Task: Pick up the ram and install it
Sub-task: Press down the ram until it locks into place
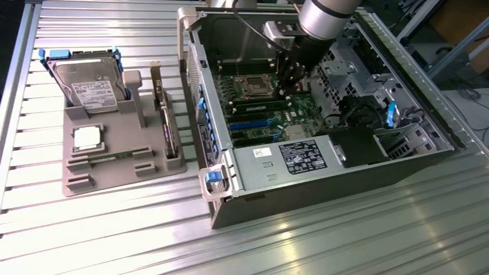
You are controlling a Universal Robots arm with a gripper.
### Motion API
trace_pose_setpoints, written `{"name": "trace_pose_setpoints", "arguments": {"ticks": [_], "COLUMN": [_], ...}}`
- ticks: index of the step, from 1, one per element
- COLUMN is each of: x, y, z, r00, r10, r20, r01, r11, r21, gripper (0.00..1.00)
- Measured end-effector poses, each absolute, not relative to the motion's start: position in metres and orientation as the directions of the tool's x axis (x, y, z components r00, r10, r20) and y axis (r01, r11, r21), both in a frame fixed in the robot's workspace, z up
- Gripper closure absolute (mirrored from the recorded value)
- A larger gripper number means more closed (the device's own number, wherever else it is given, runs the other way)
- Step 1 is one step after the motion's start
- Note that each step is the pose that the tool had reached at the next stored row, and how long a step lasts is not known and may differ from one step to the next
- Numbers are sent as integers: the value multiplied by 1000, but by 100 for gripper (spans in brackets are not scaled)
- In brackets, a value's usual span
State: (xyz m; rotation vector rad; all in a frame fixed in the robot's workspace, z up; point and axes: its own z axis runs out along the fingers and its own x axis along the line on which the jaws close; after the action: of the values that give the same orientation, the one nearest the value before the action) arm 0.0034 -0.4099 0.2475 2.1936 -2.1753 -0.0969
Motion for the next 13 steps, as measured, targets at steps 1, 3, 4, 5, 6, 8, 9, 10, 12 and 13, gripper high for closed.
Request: {"name": "trace_pose_setpoints", "arguments": {"ticks": [1,3,4,5,6,8,9,10,12,13], "x": [7,22,32,39,50,61,63,66,70,73], "y": [-410,-410,-410,-410,-410,-410,-410,-410,-410,-410], "z": [248,247,247,247,248,250,252,256,265,269], "r00": [8,8,8,8,8,8,8,8,8,8], "r10": [-1000,-1000,-1000,-1000,-1000,-1000,-1000,-1000,-1000,-1000], "r20": [-9,-9,-9,-9,-9,-9,-9,-9,-9,-10], "r01": [-997,-997,-997,-997,-997,-997,-997,-997,-997,-997], "r11": [-9,-9,-9,-9,-9,-9,-9,-9,-9,-9], "r21": [80,80,81,81,81,81,81,81,81,81], "gripper": [90,90,90,90,90,90,90,90,90,90]}}
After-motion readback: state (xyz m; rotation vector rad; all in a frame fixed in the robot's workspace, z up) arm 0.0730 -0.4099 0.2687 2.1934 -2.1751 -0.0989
